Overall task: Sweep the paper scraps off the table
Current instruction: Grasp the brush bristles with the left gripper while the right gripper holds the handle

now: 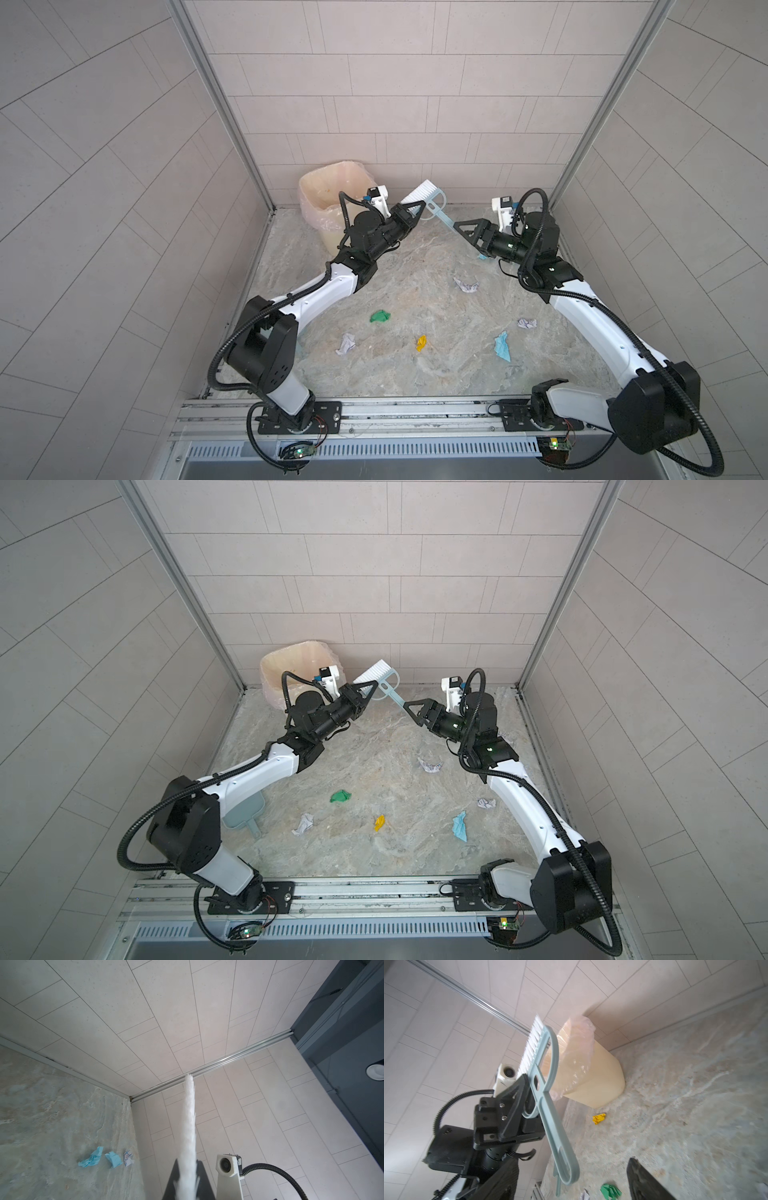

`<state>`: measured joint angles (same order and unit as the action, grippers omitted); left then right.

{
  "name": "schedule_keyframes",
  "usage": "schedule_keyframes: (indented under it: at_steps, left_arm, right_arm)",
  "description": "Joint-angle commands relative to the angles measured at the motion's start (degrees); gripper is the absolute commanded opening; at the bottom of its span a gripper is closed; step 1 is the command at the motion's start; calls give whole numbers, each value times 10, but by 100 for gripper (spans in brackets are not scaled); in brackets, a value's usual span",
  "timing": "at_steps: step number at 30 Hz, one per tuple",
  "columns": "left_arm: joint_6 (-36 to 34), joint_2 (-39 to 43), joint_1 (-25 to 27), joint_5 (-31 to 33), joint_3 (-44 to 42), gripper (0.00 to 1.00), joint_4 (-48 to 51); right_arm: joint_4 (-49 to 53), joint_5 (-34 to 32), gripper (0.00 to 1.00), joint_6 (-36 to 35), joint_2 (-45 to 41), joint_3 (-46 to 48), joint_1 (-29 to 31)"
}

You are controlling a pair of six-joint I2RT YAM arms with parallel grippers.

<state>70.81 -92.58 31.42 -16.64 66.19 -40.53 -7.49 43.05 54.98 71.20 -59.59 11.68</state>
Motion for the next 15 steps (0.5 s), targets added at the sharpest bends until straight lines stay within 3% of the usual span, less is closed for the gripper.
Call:
schedule_keyframes:
  at_steps: [1, 7, 15]
  left_arm:
    - [53, -14, 4, 8, 15, 0, -75]
    - [62, -15, 3, 9, 19, 0, -85]
    - [67, -24, 4, 2, 29, 0, -96]
  right_arm:
    - [-102, 19, 84, 68, 10, -22, -1]
    - [-165, 29, 75, 118, 41, -35, 0]
    - [-171, 41, 60, 130, 51, -36, 8]
